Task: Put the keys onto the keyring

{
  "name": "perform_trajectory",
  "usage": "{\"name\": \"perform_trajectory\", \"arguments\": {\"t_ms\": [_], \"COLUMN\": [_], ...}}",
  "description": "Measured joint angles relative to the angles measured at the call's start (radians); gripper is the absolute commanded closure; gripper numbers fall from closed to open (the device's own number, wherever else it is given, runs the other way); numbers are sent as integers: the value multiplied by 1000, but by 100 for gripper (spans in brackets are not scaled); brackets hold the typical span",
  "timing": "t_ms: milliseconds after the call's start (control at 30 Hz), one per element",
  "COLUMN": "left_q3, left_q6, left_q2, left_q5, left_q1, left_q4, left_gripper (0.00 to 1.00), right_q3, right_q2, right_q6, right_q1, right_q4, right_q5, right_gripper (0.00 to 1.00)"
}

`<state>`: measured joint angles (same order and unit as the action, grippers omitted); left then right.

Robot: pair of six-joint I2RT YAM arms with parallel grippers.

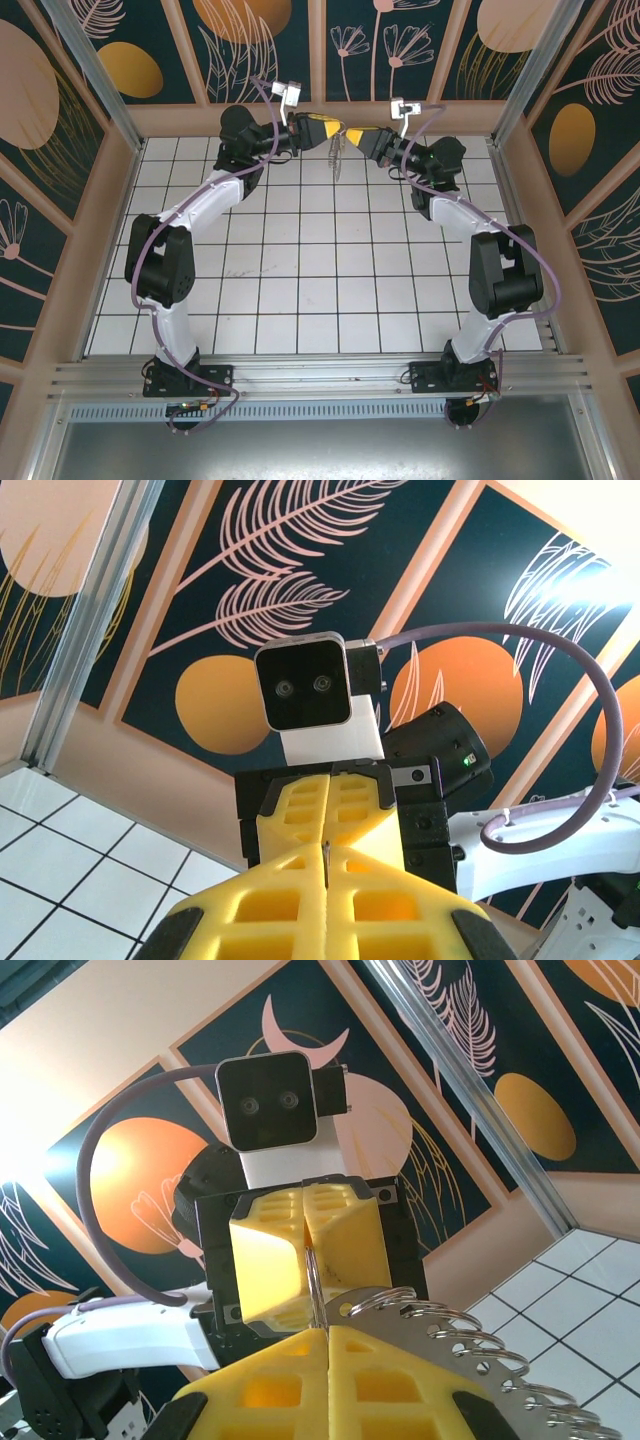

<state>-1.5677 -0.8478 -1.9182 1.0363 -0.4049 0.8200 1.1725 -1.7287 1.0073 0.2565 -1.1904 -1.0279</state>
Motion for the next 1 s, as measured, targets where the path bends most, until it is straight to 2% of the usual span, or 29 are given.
{"name": "perform_trajectory", "arguments": {"t_ms": [600, 733, 933, 1000], "left_q3": [46, 56, 60, 67], "left_q6": [-23, -23, -28, -38], "left_q2": [32, 35, 38, 41], "left_q5": [-21, -36, -74, -87], "left_q1": [-1, -1, -1, -1], "left_q4": [60, 60, 71, 77], "left_gripper": [100, 100, 100, 100], "right_q3": [-16, -24, -131, -160], "right_q2": [-6, 0, 90, 139], "right_q6": [46, 24, -28, -49], "right_q1": [63, 61, 19, -4], "right_q4": [-58, -21, 74, 106], "right_q5": [44, 40, 38, 46], "right_gripper": [99, 67, 49, 46]}}
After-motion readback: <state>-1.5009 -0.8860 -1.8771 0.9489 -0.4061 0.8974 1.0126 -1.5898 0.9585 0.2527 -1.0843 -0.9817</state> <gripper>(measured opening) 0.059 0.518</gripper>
